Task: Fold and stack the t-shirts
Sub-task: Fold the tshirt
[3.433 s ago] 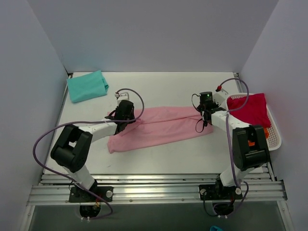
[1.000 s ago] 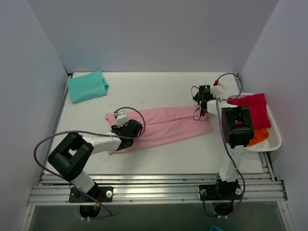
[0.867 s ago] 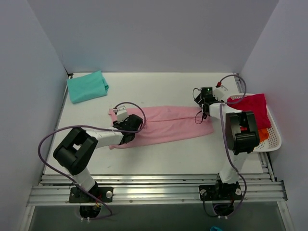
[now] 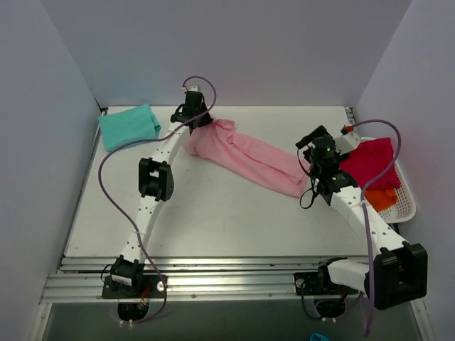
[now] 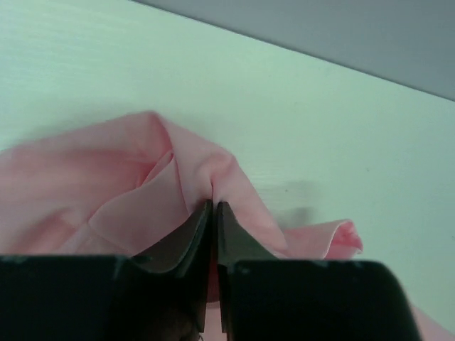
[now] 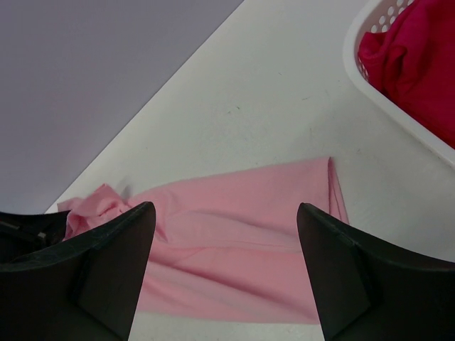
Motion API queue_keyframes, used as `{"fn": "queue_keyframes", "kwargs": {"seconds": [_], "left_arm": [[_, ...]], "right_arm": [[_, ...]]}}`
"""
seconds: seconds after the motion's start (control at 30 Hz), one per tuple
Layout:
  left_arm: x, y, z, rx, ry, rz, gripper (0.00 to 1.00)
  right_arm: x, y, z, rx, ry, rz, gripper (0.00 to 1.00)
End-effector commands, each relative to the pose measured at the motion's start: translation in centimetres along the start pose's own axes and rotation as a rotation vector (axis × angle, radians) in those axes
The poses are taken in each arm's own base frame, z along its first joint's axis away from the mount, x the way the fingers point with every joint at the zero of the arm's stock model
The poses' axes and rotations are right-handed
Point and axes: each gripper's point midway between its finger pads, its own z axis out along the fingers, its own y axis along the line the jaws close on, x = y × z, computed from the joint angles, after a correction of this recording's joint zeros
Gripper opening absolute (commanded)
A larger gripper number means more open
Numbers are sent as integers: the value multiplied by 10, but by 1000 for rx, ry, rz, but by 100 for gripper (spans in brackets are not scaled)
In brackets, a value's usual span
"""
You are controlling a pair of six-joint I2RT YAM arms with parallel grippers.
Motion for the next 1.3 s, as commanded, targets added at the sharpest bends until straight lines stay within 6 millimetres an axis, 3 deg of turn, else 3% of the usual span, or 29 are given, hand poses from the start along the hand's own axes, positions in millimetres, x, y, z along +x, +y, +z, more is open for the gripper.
{"fn": "queue_keyframes", "kwargs": {"seconds": [0.0,0.07,0.13,0.23,0.27,0.33,0.37,0.4,0.43,0.47,0.6,0.63,0.67,0.7,0.83,0.93,0.97,1.1,1.27], "left_arm": [[-15,-12,-1,189,50,-61,17],[-35,-20,-10,260,17,-90,20],[-48,-18,-21,264,-25,-86,16],[-65,-21,-55,254,-74,-48,10],[-78,-30,-77,264,-91,-36,10],[-76,-26,-90,242,-74,6,10],[-79,-25,-106,216,-60,16,13],[-78,-18,-110,187,-54,43,18],[-81,-19,-121,182,-51,61,35],[-83,-19,-126,175,-57,76,43],[-80,-7,-147,130,-89,116,54],[-61,11,-144,82,-59,113,54],[-70,8,-158,87,-97,114,54],[-63,15,-160,66,-90,107,54],[-13,61,-166,-80,-23,72,55],[14,68,-169,-103,-4,31,55],[37,77,-167,-127,33,11,55],[73,91,-159,-182,79,-18,56],[94,102,-146,-226,112,-66,57]], "right_arm": [[-9,-6,-20,12,-41,8,76],[-17,-9,-28,12,-64,11,77],[-19,-11,-32,11,-74,11,77],[-23,-13,-33,22,-89,12,77],[-22,-13,-31,26,-88,9,77],[-19,-11,-29,24,-81,6,77],[-18,-9,-27,23,-76,4,77],[-15,-8,-26,14,-65,3,77],[-12,-7,-24,11,-60,0,77],[-10,-7,-24,7,-57,-1,77],[-1,-10,-18,18,-45,-13,77],[-1,-10,-17,20,-45,-15,77],[1,-11,-15,26,-40,-22,77],[0,-10,-15,26,-42,-23,77],[3,-11,-12,28,-44,-29,77],[8,-13,-7,38,-33,-43,77],[10,-12,-5,37,-27,-46,77],[15,-12,-2,42,-19,-52,77],[15,-15,-1,49,-22,-57,77]]}}
